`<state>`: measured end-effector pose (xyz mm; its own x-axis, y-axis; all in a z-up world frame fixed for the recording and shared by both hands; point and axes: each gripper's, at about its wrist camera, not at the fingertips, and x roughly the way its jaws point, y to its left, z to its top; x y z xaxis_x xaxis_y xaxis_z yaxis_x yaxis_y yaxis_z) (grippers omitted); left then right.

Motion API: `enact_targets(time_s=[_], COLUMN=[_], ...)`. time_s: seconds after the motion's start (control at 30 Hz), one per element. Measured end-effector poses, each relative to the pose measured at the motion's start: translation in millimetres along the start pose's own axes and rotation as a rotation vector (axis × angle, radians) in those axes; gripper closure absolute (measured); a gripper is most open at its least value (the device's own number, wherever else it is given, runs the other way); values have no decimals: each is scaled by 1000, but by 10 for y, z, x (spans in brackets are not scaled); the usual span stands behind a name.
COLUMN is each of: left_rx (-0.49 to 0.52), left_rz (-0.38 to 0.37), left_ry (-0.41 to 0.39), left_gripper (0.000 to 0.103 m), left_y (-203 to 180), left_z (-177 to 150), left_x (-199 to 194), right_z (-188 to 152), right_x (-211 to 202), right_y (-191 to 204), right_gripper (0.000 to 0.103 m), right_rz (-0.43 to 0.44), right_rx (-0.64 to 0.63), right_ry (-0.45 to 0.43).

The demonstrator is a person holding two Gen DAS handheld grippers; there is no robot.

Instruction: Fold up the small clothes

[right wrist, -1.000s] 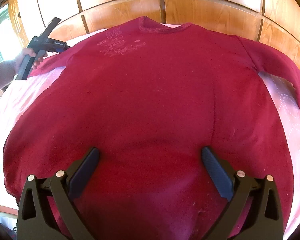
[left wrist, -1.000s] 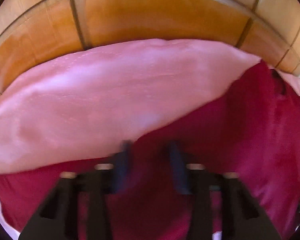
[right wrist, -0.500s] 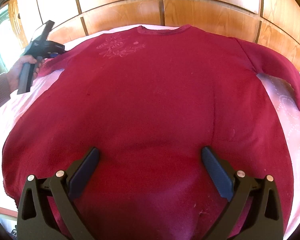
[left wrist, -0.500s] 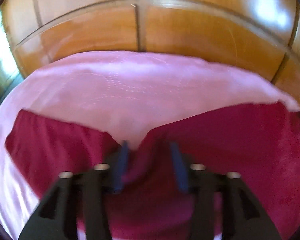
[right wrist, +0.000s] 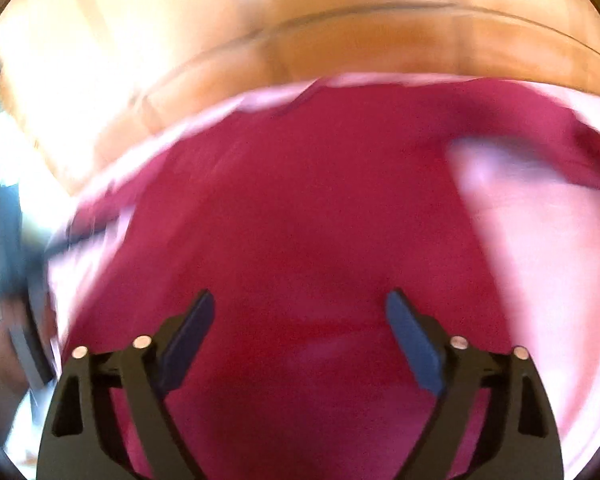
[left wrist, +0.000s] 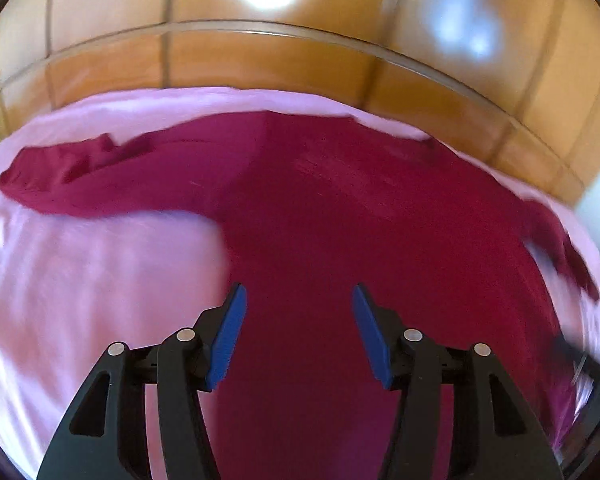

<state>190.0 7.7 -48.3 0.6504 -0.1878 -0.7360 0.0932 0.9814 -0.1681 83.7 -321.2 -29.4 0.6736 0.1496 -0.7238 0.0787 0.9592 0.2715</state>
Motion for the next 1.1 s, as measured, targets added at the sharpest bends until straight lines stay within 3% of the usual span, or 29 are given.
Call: enact_targets(time_s=[0.07, 0.17, 0.23, 0.37, 0.43, 0.5, 0.53, 0.7, 0.8, 0.9, 1.1], left_rx=[26, 72, 77, 76, 78, 86, 90, 100, 96, 98, 108], left_rz=[-10, 10, 24, 29, 26, 29, 30, 22, 13, 10, 10], left_ry=[10, 53, 61, 71, 69, 67, 65, 67, 70, 73, 86], left_gripper=[36, 37, 36, 29, 28, 27, 27, 23, 21, 21, 19], left_y=[-152, -328, -357, -324, -279, -266, -273, -258, -248, -245, -245], left_z=[-120, -285, -360, -392, -390, -396, -393, -382, -378, -375, -360], left_x=[20, 120, 139, 135, 109, 127, 124, 174, 189, 198, 218], right_z=[156, 299, 390, 533, 576, 641, 706, 1051, 1302, 1489, 1675], right_x=[-271, -448, -451, -204, -69, 2, 19, -509, -773, -714, -277], right_y=[-448, -874, -1128, -1427, -1493, -1576, -1640, -1872, -2200, -2584, -3186], right_gripper=[24, 24, 23, 18, 22, 63, 98, 99, 99, 99, 99], right_rz=[-197, -514, -595, -603, -614, -597, -575, -524, -599, -690, -829], right_rx=[48, -14, -52, -113, -148, -146, -135, -18, 46, 94, 147], right_ry=[-99, -169, -172, -101, -83, -50, -22, -146, -216, -201, -75])
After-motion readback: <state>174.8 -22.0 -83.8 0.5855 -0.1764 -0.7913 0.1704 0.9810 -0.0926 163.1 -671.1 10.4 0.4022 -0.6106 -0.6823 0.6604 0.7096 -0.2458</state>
